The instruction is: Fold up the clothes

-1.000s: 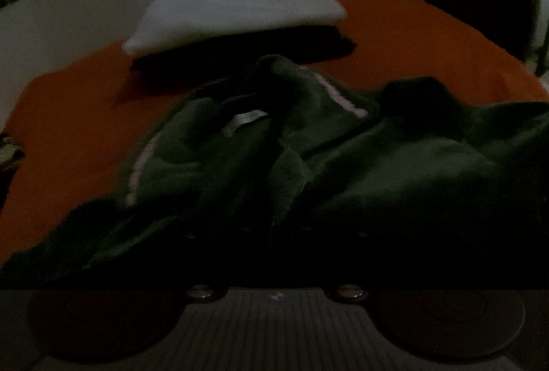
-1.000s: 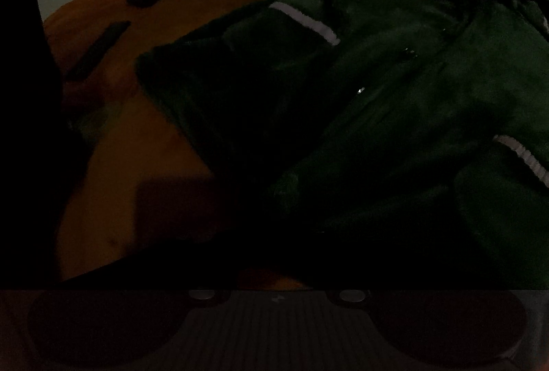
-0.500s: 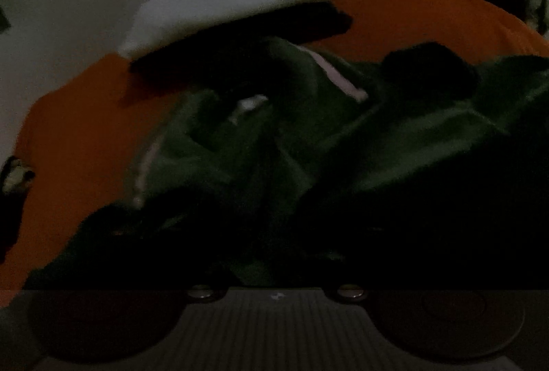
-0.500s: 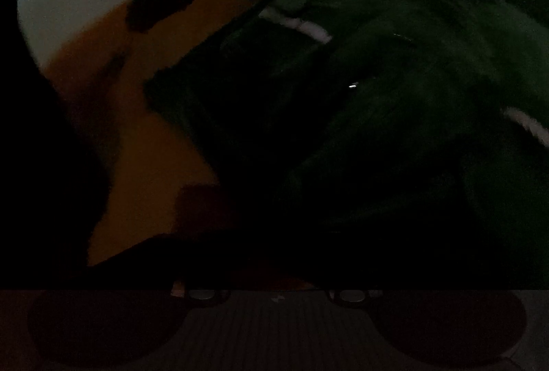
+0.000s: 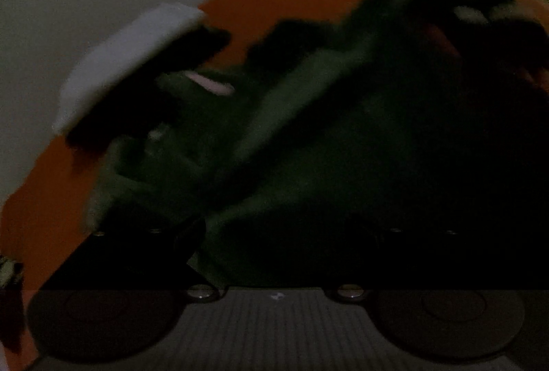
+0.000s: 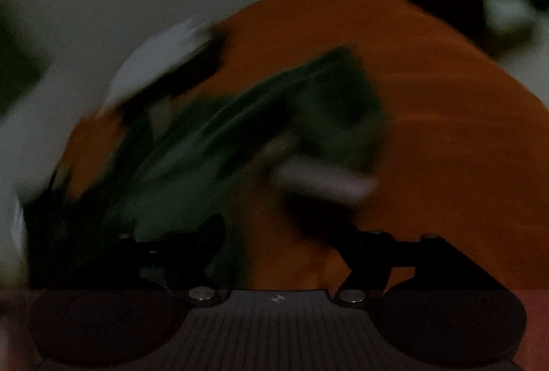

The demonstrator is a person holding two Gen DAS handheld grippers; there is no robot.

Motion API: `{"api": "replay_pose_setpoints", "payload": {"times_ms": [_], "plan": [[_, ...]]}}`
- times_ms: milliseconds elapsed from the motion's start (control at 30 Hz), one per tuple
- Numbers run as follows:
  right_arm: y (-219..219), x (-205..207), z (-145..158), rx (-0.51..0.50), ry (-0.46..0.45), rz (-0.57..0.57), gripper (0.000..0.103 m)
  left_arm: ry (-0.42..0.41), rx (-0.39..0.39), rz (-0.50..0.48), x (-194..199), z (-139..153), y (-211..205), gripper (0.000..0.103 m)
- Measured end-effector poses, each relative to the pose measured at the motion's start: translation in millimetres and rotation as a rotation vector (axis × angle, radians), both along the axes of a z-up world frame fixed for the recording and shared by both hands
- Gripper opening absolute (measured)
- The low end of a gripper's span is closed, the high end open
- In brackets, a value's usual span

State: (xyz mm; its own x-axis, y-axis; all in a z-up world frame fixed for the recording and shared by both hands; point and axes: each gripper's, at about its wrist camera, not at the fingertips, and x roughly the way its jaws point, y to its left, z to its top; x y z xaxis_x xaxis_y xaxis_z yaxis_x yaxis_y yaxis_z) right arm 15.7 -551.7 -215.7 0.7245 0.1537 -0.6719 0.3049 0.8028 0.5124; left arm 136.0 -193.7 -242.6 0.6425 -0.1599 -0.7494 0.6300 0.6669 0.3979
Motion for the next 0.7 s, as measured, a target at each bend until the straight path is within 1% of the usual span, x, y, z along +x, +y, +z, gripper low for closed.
{"api": "replay_pose_setpoints", "payload": {"times_ms": [33,100,133,167,200,233,300,367,400,467,500,533,567,633,700], "plan": [[-19.1,6.9,-7.9,0.055,0.008,-0.063,0.072,0.01,0.001,0.008,-0.9,-4.1,2.8,0.094],[-46.9,21.3,-28.6,0.199,0.031,-0.138,0.072,0.024,-0.03,0.025,-0.2,-4.5,9.0,0.094],[-54.4,29.5,-41.2,0.28,0.062,-0.158,0.069,0.028,-0.047,0.031,0.2,-2.9,11.6,0.094],[-58.7,36.9,-50.6,0.342,0.087,-0.168,0.058,0.03,-0.062,0.033,0.3,-0.4,13.9,0.094],[-61.3,43.4,-56.8,0.385,0.102,-0.173,0.021,0.031,-0.077,0.036,0.5,2.0,16.3,0.094],[-62.6,47.2,-57.0,0.392,0.112,-0.182,0.009,0.031,-0.088,0.041,0.6,3.1,18.3,0.094],[-70.4,50.3,-37.6,0.31,0.104,-0.183,0.009,0.034,-0.104,0.056,1.1,2.9,21.7,0.094],[-82.0,51.9,-11.3,0.178,0.088,-0.153,0.009,0.056,-0.115,0.074,1.6,0.9,24.5,0.094],[-88.7,50.5,2.2,0.09,0.089,-0.142,0.009,0.062,-0.117,0.079,1.5,-0.6,26.0,0.094],[-105.4,50.6,28.8,-0.126,0.123,-0.133,0.009,0.054,-0.105,0.07,0.4,-2.9,27.8,0.094],[-112.0,52.3,38.4,-0.219,0.143,-0.133,0.009,0.046,-0.097,0.059,-0.3,-3.3,28.1,0.094],[-121.2,54.0,45.8,-0.287,0.161,-0.145,0.01,0.032,-0.09,0.044,-1.7,-2.6,27.7,0.094],[-132.4,55.6,51.6,-0.338,0.176,-0.166,0.013,0.018,-0.086,0.029,-2.9,-1.3,27.7,0.094],[-150.0,56.0,55.7,-0.387,0.201,-0.24,0.034,0.0,-0.079,0.012,-3.1,0.8,27.4,0.094],[-160.8,57.4,53.5,-0.436,0.246,-0.325,0.038,0.005,-0.08,0.021,-0.2,0.5,27.6,0.094]]}}
